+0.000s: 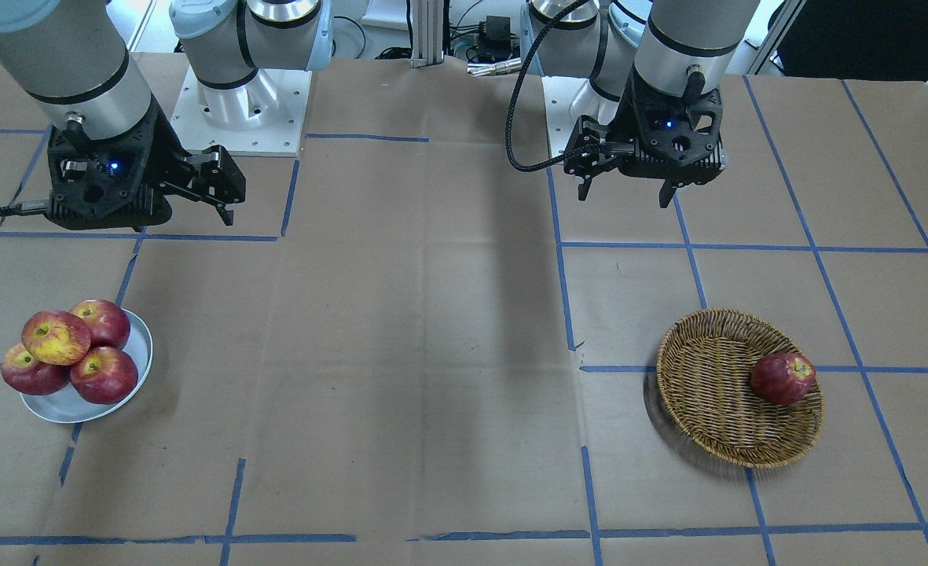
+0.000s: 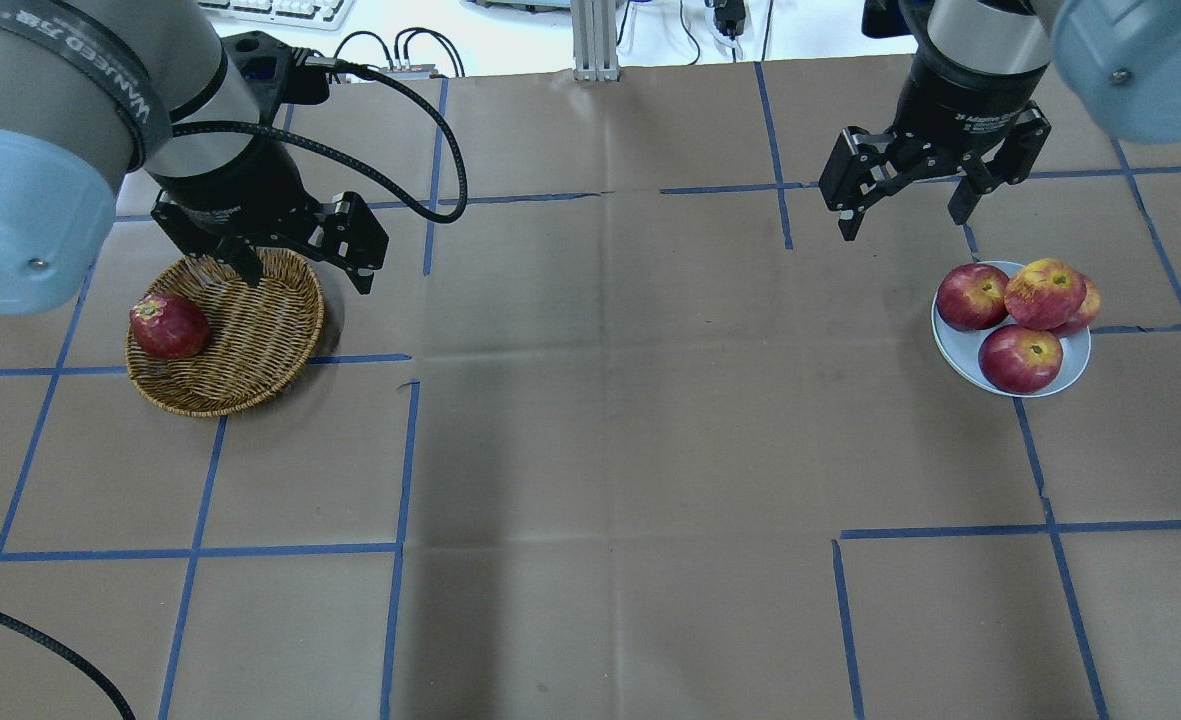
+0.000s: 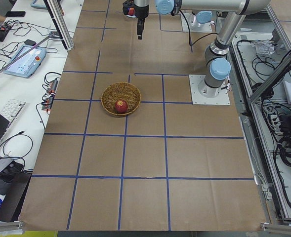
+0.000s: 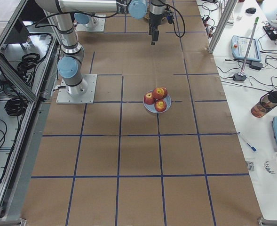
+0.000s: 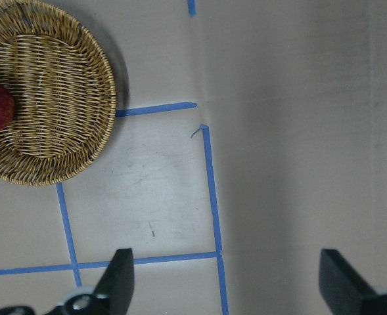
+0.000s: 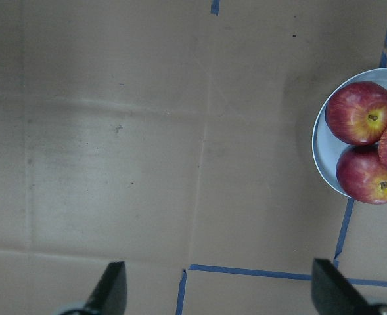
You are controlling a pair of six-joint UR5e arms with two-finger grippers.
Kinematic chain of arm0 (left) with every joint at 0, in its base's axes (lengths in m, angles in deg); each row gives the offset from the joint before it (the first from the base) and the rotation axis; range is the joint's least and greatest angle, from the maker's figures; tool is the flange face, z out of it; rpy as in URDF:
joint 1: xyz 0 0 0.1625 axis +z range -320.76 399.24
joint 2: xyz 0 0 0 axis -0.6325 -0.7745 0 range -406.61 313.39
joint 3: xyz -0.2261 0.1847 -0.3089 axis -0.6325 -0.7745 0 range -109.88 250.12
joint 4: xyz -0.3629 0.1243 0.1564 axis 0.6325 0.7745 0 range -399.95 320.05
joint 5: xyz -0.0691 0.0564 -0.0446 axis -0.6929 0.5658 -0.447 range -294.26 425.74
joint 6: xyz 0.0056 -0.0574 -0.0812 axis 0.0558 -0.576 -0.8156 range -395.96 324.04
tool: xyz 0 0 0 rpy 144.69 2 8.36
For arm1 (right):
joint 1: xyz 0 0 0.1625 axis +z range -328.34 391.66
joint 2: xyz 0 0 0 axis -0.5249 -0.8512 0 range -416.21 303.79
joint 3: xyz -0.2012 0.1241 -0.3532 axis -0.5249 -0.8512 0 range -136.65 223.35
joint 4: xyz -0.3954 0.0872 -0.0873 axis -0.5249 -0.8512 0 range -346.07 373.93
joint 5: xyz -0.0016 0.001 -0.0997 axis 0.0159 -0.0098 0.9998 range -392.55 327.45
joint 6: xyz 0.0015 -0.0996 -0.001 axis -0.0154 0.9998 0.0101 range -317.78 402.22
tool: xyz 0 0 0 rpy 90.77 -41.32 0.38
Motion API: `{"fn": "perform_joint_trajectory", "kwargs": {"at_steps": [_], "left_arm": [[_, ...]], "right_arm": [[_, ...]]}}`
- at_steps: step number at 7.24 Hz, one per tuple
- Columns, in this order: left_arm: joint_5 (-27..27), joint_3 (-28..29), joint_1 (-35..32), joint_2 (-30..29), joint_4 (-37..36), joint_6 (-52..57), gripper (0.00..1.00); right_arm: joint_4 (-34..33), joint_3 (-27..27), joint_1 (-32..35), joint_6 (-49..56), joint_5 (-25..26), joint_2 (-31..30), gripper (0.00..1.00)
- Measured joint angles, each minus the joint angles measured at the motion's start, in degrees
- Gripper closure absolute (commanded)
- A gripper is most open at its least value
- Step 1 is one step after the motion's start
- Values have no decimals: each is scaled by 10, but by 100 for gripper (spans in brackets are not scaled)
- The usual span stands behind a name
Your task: Transfer apple from basket to plate
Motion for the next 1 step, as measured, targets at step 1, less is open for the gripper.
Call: {"fn": "perform_joint_trajectory", "kwargs": {"at_steps": [1], "left_arm": [[0,0,0,0,0,0,1]], "right_arm": [[0,0,-1,0,0,0,0]]}}
